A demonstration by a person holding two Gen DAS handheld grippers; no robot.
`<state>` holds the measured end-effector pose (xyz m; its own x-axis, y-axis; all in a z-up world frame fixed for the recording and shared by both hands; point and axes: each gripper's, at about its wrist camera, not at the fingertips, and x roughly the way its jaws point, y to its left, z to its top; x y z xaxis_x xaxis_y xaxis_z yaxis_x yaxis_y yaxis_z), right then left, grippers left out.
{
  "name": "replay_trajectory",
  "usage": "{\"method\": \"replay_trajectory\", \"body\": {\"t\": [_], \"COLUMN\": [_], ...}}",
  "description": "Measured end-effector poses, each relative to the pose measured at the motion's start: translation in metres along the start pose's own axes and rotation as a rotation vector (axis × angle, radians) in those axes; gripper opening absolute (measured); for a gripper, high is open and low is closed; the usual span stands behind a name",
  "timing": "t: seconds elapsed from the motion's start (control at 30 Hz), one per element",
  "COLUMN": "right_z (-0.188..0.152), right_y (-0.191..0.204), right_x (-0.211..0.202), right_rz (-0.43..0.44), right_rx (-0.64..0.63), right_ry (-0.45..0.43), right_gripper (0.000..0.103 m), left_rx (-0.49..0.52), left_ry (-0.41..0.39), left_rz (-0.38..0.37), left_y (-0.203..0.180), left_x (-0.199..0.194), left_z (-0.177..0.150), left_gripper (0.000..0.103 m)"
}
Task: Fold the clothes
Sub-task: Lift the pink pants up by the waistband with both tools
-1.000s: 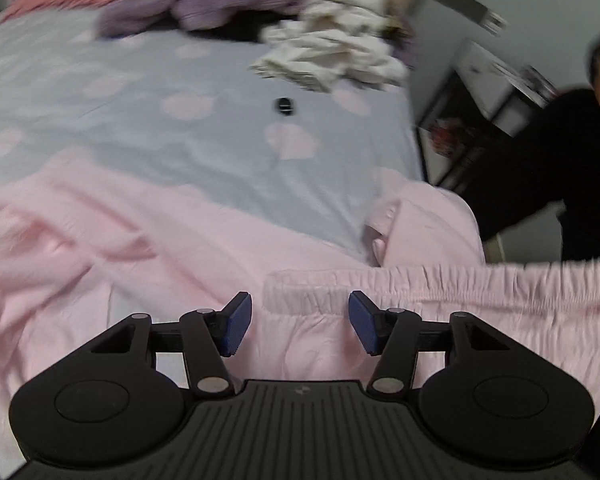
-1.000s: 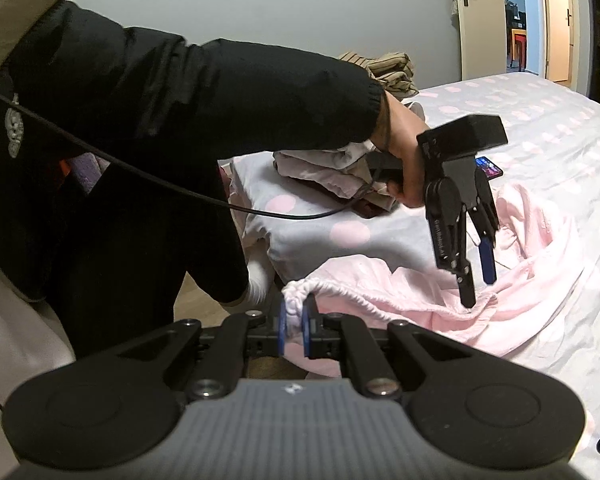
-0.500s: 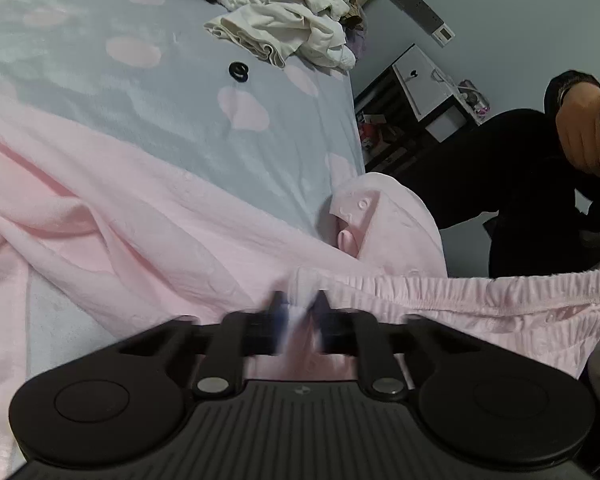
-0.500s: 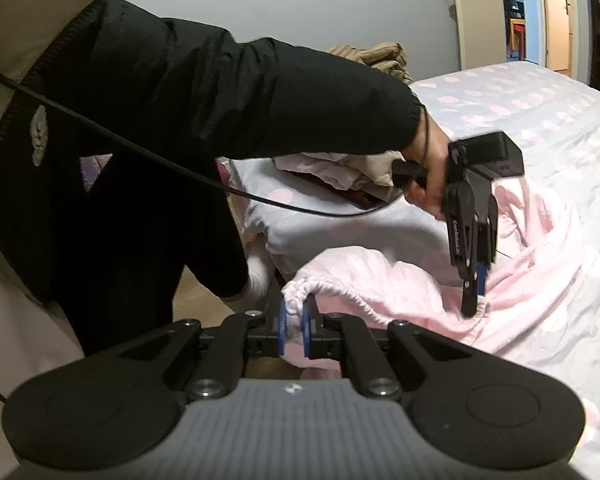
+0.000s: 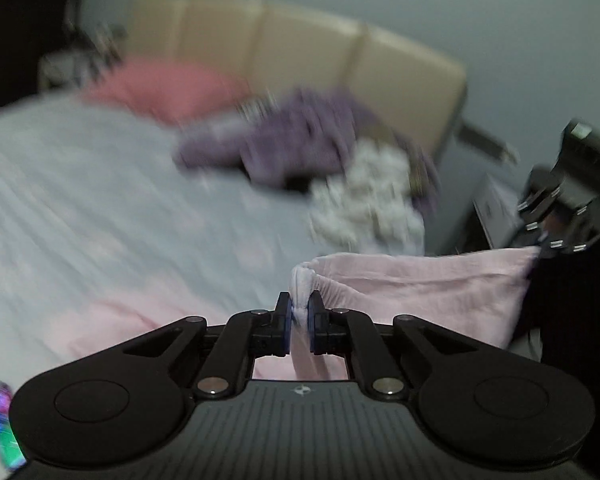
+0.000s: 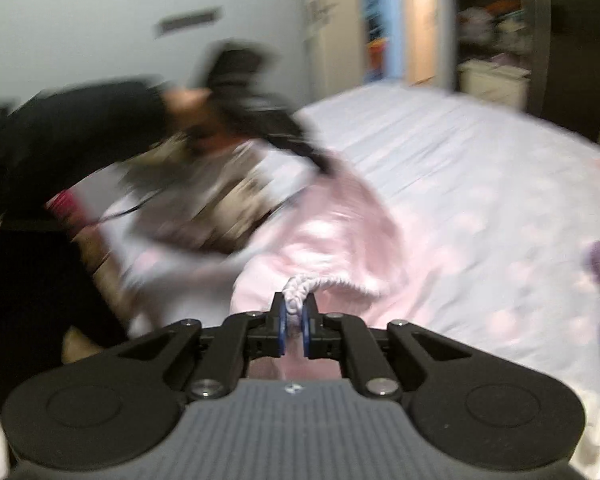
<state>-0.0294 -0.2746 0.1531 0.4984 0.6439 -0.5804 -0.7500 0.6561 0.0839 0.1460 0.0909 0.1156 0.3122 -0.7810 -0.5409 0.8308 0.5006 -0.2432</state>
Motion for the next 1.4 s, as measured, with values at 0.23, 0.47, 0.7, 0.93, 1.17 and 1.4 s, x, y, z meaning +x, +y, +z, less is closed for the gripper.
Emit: {"method": "replay_trajectory", "body": {"t": [0.23,0.47,0.7,0.93,1.17,1.4], "right_z": [0.091,0.188,0.262,0.303,0.318,0.325], "right_y": [0.001,0.035,0.094,0.146,0.16,0.139], "right_x": [-0.083,-0.19,-0.301,-0.383,-0.419,-0.409], "right_rz": [-0.247,-0.48,-0.621,-0.71,-0.755,-0.751], "right_rx": [-0.064,-0.159,-0.286,-0.369,-0.386,-0.38], "right_ry": [-0.262,-0.482,-0.656,-0.785,-0.857,-0.828], "right_gripper": [0.008,0.008,0.008,0.008,0.008,0.008], "left_rx": [0.042,0.146,0.294,0.379,0.432,0.415], "left_ry": [-0.273,-0.461,-0.62,-0.706,-0.764,-0.778], "left_rz": [0.229,0.447,0.628,0.737,0.807,0.811], "left_y": [-0.088,-0.2,-0.326,-0.419,-0.469,-0.454], "left_x": [-0.128,-0.22,-0.275,-0.291,-0.29,-0.278], "left_z": [0.096,0.178,0.25,0.292,0.315,0.311], "left_gripper": [0.005,0.005,0.005,0.005,0.005,0.005]}}
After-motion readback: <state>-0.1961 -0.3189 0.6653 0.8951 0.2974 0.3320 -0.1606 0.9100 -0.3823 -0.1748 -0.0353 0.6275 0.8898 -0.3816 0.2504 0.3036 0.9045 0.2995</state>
